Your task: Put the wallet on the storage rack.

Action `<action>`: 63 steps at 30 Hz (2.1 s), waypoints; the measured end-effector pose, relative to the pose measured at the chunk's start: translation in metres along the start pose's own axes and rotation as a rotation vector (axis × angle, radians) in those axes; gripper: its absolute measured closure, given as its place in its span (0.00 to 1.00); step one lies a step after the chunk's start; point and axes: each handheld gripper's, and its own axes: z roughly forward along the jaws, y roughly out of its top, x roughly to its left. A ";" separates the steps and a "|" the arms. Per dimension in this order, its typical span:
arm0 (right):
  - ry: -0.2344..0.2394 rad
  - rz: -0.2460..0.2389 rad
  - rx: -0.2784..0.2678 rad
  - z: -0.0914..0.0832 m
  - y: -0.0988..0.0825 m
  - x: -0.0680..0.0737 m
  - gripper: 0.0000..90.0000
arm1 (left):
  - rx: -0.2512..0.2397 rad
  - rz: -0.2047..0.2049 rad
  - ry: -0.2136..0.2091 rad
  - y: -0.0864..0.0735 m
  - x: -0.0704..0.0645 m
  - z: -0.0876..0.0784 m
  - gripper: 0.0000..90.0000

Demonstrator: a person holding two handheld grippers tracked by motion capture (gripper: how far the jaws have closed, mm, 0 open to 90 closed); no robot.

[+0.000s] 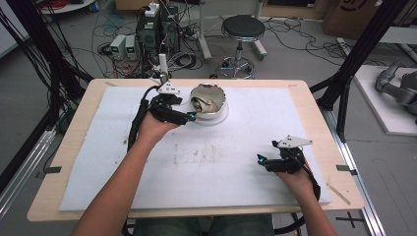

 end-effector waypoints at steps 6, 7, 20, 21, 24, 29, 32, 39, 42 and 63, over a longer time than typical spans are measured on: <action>0.007 -0.007 0.004 0.003 0.001 0.001 0.21 | 0.003 0.035 0.019 -0.009 -0.010 -0.016 0.23; 0.007 -0.007 0.004 0.002 0.001 0.001 0.21 | -0.010 0.031 0.015 -0.012 -0.012 -0.019 0.23; 0.012 -0.008 0.001 0.003 0.001 -0.001 0.21 | -0.038 0.007 0.043 -0.049 -0.023 -0.046 0.20; 0.013 -0.008 0.002 0.003 0.001 -0.001 0.21 | -0.036 0.004 0.043 -0.053 -0.023 -0.048 0.20; 0.014 -0.007 -0.001 0.003 0.001 0.000 0.21 | -0.030 -0.001 0.056 -0.065 -0.023 -0.052 0.20; 0.010 -0.006 -0.002 0.002 0.001 -0.001 0.21 | -0.030 0.001 0.081 -0.080 -0.023 -0.059 0.20; 0.008 -0.008 -0.014 0.001 0.001 0.000 0.21 | -0.038 0.004 0.081 -0.087 -0.023 -0.062 0.20; 0.006 -0.009 -0.010 0.001 0.001 0.000 0.21 | -0.027 -0.027 0.092 -0.113 -0.022 -0.068 0.20; 0.008 -0.005 -0.013 0.000 0.000 -0.001 0.21 | -0.024 -0.045 0.103 -0.126 -0.021 -0.071 0.20; -0.007 0.024 -0.010 0.000 -0.002 -0.008 0.21 | -0.034 -0.062 0.103 -0.137 -0.014 -0.068 0.20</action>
